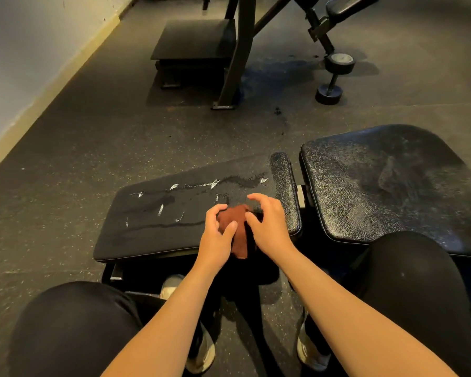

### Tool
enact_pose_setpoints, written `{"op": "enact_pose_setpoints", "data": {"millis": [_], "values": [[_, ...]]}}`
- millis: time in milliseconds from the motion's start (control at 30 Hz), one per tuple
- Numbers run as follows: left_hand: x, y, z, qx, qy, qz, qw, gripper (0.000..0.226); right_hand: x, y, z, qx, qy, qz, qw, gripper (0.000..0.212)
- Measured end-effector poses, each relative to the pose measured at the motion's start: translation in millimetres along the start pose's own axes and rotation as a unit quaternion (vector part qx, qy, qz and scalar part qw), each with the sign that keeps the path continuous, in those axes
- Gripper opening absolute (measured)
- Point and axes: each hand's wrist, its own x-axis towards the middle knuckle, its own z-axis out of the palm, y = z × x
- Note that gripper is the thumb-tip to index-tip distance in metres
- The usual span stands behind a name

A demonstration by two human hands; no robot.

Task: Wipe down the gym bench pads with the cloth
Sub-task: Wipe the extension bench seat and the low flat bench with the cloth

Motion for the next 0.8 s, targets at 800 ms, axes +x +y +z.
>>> {"op": "enact_pose_setpoints", "data": {"millis": [800], "values": [[31,-23,30,0.043,0.049,-0.047,0.997,0.042,4,40,17,-0.356,-0.035,-0.225,0.906,0.034]]}}
